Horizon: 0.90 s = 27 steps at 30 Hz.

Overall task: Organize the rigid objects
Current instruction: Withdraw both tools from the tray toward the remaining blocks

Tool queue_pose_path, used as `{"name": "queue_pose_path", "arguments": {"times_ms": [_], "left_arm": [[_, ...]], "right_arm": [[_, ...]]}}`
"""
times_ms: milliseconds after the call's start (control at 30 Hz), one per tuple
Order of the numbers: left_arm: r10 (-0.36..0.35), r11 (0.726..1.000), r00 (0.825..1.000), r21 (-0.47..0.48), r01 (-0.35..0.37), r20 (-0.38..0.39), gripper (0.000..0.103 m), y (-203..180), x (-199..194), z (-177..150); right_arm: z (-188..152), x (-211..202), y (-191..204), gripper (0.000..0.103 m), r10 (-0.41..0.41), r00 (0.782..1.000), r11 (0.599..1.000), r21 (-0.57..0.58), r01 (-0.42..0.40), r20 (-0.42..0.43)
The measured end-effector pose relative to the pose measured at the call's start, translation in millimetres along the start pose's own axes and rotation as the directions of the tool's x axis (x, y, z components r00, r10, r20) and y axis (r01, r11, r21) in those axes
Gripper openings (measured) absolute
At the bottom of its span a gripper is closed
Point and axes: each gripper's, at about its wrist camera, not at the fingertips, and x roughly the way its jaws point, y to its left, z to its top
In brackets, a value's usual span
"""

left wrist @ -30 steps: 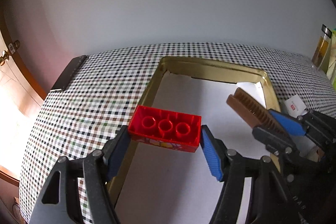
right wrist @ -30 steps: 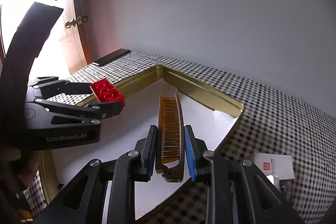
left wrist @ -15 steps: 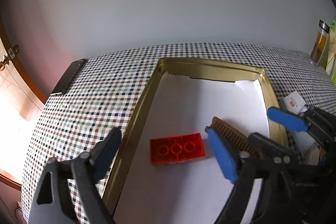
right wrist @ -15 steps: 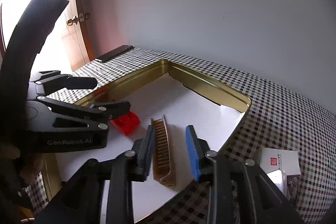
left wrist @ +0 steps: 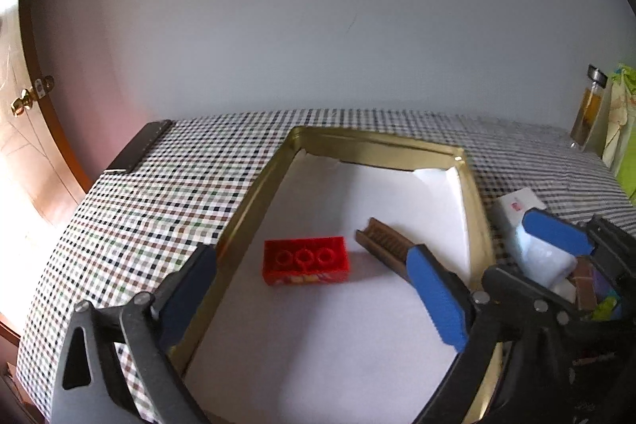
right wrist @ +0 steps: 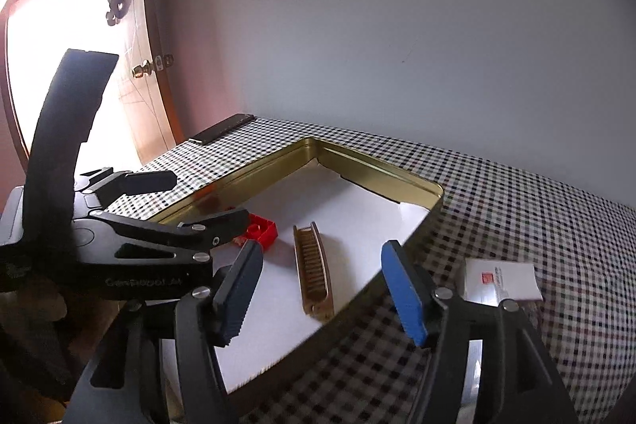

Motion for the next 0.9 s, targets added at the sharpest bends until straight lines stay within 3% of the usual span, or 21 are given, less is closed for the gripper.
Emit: {"name": "queue_pose_path", "arguments": {"times_ms": [200,400,567,633,833,900], "left_arm": [[-0.015,1.000,0.995,0.002,0.015,0.102,0.102,-27.7,-38.8,-27.1],[-0.078,0.996,0.986,0.053,0.071,0.150,0.102,-68.5,-61.9,-52.4],[-0.147,0.985,0.980,0.112,0.133,0.131,0.102,-105.4,-68.0,-63.5],[-0.166,0.979,0.979,0.142,0.148,0.118,0.102,-118.1,-67.2,-66.1],[-0.199,0.966,0.978,0.182,0.185,0.059,0.102,-144.0,-55.5,-68.3],[-0.210,0.963,0.977,0.183,0.200,0.040,0.102,-148.7,-50.5,-68.3]], "right_arm": [[-24.0,-45.7,-15.8,0.065,-0.030,0.997,0.999,0.043,0.027,0.066],[-64.8,-114.4,-54.2,0.076,-0.235,0.959,0.970,0.101,0.221,0.160],[-92.8,-145.2,-94.8,0.076,-0.383,0.914,0.916,0.184,0.357,0.132],[-98.6,-149.6,-109.0,0.076,-0.405,0.906,0.903,0.207,0.376,0.121],[-108.5,-147.1,-140.8,0.078,-0.433,0.900,0.878,0.245,0.412,0.041],[-113.9,-150.3,-148.5,0.078,-0.417,0.908,0.880,0.263,0.397,0.026]]}}
